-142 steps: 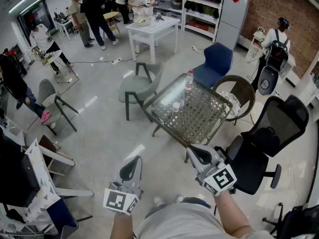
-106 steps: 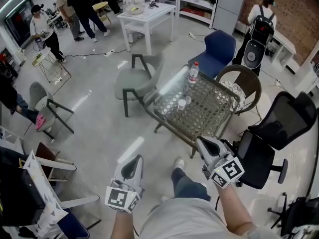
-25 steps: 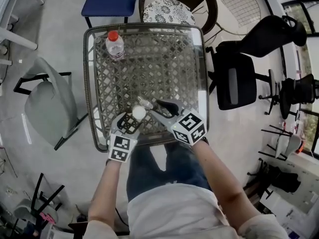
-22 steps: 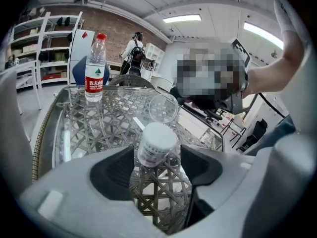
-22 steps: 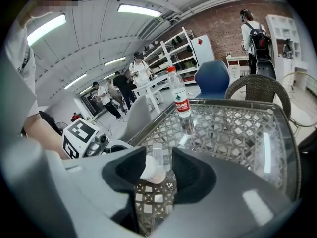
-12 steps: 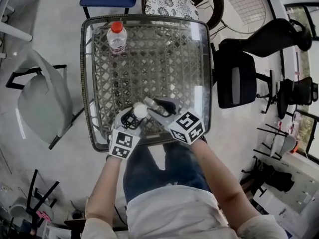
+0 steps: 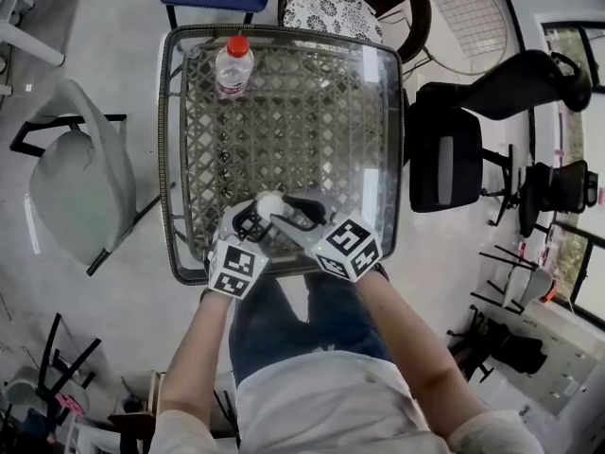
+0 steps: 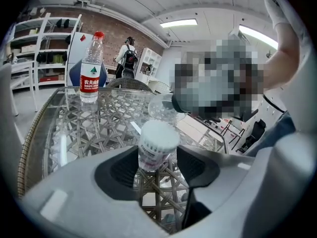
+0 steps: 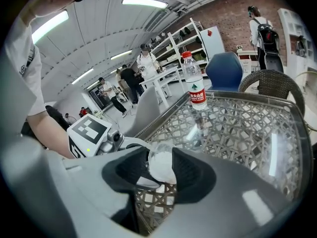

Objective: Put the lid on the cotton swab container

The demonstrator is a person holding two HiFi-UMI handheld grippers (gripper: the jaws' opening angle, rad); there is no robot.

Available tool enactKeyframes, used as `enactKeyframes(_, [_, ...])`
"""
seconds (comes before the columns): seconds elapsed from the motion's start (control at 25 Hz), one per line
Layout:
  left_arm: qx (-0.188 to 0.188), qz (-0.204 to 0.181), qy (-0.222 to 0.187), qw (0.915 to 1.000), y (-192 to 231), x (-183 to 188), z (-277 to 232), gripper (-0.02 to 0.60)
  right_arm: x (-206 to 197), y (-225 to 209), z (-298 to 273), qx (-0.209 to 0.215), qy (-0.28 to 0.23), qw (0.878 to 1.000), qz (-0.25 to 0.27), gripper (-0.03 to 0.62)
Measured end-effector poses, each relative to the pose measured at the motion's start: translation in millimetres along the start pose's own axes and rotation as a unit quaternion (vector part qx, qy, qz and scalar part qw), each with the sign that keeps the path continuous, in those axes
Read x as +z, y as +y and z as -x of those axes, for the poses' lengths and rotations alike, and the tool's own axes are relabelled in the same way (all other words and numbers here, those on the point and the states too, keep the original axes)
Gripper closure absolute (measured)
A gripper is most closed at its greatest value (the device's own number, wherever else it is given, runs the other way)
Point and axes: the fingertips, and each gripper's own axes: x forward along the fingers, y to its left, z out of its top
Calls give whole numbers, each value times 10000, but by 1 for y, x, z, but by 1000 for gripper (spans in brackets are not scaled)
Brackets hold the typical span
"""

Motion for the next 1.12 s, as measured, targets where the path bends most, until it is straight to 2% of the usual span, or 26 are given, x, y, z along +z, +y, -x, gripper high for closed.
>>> enactKeyframes(0.4, [29, 59, -73, 10000, 1, -1, 2, 343, -9, 16, -16, 228, 214, 9994, 111, 439])
enactKeyframes(0.56, [55, 107, -80, 9999, 3, -6, 3, 359, -13, 16, -23, 167, 316, 9993, 120, 468])
enactKeyframes(0.88, [40, 184, -73, 9998, 6, -14, 4, 364, -16, 9, -29, -282, 602, 9963, 546, 545])
enactKeyframes(1.0, [-9, 166, -108, 9998, 6, -12, 4, 365, -16, 8, -32, -588, 776, 9904, 979, 577])
enactKeyframes(1.12, [-60, 133, -131, 9998, 6, -10, 3, 365, -19, 7, -32, -877, 989, 9818, 1362, 583])
